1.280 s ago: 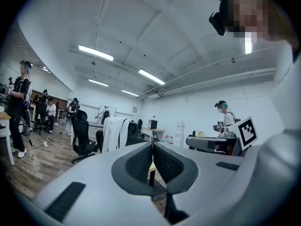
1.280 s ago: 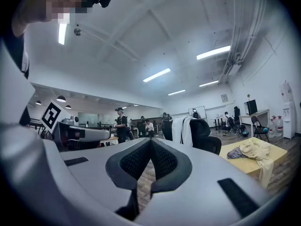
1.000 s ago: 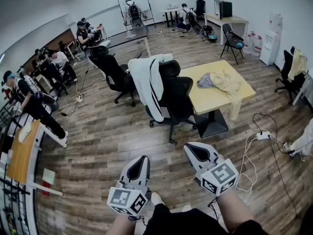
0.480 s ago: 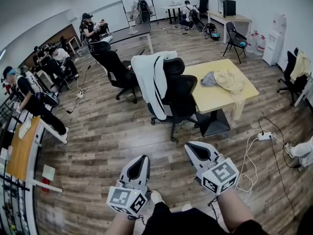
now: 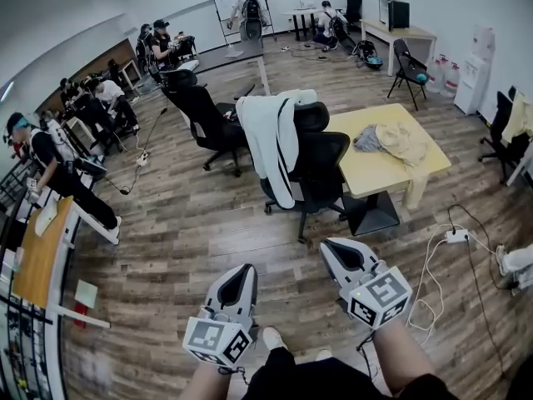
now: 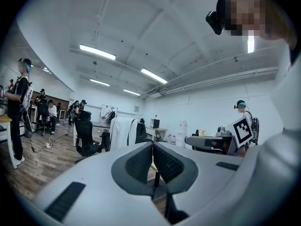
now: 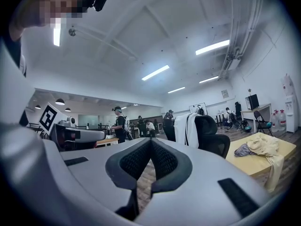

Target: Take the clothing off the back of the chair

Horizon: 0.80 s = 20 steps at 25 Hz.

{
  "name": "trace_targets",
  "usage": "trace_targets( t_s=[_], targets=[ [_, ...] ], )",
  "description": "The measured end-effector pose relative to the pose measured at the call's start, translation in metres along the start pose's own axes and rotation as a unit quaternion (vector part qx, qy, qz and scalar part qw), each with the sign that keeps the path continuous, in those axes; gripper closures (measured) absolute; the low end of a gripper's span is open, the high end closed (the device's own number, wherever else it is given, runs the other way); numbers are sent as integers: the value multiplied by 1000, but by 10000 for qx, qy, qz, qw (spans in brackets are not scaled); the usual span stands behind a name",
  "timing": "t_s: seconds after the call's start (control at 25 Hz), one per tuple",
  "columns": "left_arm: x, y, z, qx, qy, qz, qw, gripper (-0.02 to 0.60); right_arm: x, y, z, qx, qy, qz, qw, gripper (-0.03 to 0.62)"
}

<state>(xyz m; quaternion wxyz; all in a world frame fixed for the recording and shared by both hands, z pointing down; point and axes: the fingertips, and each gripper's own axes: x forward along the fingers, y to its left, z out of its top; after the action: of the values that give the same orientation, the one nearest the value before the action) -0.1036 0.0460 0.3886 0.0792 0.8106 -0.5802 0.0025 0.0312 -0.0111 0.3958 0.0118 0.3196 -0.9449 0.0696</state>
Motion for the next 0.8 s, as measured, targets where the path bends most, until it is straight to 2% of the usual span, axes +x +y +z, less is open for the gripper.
trace_targets(
  t_s=[0.28, 0.8],
  targets=[
    [15, 37, 8, -51, -6, -106, 9999, 563, 39, -4, 8, -10, 16, -142, 9999, 581],
    [53, 137, 24, -81, -31, -526, 9986, 563, 137, -6, 19, -21, -18, -598, 9982, 580]
  ],
)
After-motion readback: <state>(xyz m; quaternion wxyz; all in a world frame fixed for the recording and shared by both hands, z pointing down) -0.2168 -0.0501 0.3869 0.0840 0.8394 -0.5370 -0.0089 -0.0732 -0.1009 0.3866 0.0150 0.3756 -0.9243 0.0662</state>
